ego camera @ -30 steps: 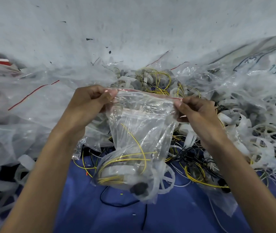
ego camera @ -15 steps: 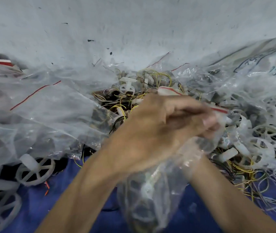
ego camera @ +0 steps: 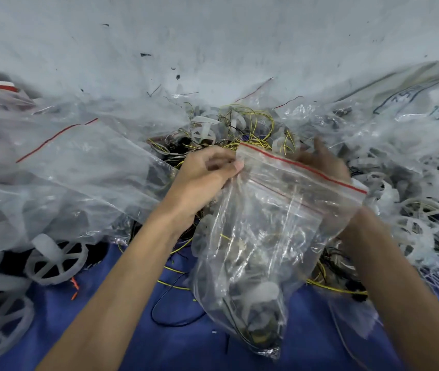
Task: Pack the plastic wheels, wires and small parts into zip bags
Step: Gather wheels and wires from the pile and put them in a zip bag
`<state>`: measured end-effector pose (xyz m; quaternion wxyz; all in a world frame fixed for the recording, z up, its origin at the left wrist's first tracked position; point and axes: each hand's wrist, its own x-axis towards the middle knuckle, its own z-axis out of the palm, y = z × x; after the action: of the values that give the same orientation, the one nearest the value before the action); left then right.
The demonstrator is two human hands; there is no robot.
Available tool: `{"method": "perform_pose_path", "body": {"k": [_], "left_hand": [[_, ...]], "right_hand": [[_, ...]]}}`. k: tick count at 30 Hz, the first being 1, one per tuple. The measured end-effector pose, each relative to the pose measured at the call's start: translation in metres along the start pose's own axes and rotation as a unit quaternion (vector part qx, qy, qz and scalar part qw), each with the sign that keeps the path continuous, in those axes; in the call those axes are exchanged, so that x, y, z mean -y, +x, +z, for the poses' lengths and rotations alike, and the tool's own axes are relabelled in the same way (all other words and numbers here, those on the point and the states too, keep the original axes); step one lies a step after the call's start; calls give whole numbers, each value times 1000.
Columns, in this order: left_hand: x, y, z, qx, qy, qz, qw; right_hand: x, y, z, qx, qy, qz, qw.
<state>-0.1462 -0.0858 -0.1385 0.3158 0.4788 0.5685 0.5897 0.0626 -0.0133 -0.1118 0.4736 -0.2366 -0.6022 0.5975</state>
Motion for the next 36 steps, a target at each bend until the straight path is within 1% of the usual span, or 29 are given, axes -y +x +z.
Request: {"method": "perform_pose_path", "body": {"k": [1, 2, 3, 5, 6, 7, 8, 11, 13, 16, 19, 21, 23, 25, 29, 32, 36], "left_hand": [[-1, 0, -2, 0, -7, 6, 1000], [-5, -1, -4, 5, -19, 4, 1000], [-8, -1, -7, 16, -26, 6, 1000], [-12, 0, -11, 41, -14, 17, 999], [-15, 1, -14, 51, 2, 21, 998], [-18, 3, -16, 56, 15, 22, 998], [-21, 4, -18, 59, 21, 18, 998], [-28, 8, -23, 65, 40, 14, 997], [-30, 8, -26, 69, 48, 20, 996], [-29, 7, -29, 65, 34, 36, 997], [-24, 6, -29, 42, 15, 51, 998], [-22, 6, -28, 30, 8, 57, 998], [-20, 8, -30, 19, 7, 54, 998], [-19, 9, -32, 15, 2, 45, 999], [-19, 6, -34, 37, 10, 41, 998], [-20, 6, -31, 59, 31, 33, 997], [-20, 6, -26, 50, 31, 39, 997]], "right_hand": [[-5, -8, 10, 38, -56, 44, 997], [4, -6, -3, 92, -89, 60, 990], [12, -3, -11, 97, -116, 85, 985], [21, -6, -29, 160, -297, 70, 939], [27, -8, -35, 192, -350, 48, 916], [29, -9, -40, 216, -363, 24, 906], [33, -11, -40, 230, -356, 8, 905], [43, -13, -45, 249, -314, -9, 916], [47, -16, -44, 273, -317, -11, 908], [49, -19, -40, 265, -343, -22, 901], [47, -21, -35, 229, -346, -44, 909], [44, -20, -32, 211, -359, -45, 908], [40, -19, -30, 201, -372, -40, 905], [38, -19, -30, 183, -368, -46, 910], [35, -18, -33, 163, -354, -82, 917], [34, -17, -34, 158, -337, -77, 925], [31, -14, -33, 157, -337, -67, 926]]}}
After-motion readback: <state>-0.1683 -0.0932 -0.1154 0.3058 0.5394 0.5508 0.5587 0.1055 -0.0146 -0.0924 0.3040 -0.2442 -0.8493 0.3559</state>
